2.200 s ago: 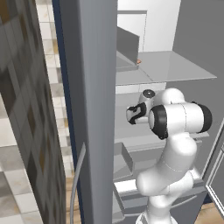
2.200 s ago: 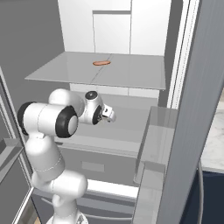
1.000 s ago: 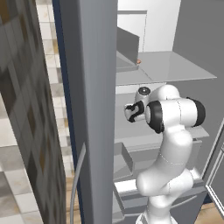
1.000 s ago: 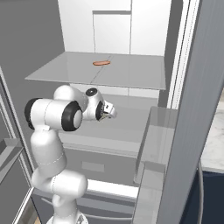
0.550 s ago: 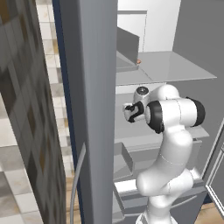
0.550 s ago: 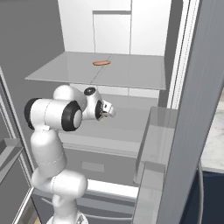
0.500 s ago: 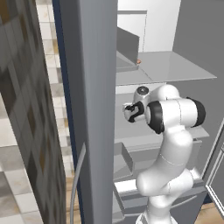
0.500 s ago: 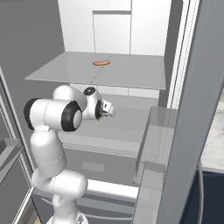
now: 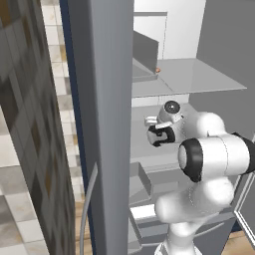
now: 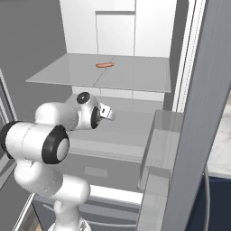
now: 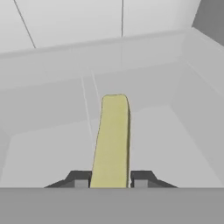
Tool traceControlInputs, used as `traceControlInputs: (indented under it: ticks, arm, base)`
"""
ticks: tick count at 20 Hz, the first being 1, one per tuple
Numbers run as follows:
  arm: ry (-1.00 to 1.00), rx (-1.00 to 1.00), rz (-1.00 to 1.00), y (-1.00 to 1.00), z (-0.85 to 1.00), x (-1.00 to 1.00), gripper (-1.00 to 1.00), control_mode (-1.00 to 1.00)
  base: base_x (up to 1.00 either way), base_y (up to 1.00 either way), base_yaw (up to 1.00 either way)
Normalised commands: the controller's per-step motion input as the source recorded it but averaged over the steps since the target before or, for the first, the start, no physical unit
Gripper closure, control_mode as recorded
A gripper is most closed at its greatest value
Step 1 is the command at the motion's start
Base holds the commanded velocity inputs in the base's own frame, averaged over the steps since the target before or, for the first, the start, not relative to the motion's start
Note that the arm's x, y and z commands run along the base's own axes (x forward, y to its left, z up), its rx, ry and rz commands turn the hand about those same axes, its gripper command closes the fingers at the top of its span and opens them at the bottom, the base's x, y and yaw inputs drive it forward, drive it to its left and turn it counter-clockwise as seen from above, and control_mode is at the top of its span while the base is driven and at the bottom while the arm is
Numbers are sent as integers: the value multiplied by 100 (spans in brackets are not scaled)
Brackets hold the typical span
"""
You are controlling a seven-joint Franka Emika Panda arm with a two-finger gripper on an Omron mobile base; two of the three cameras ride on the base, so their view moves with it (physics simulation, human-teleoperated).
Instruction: Pick the egg and butter from the fridge and place them by the bowl for mixing.
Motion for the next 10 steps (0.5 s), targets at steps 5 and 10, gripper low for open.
traceControlInputs:
  ticks: [5, 10]
  arm:
    - [10, 0, 0, 0, 100, -100, 100, -100]
    - [25, 0, 0, -8, 72, -100, 100, -100]
  base:
    - [0, 0, 0]
    - [0, 0, 0]
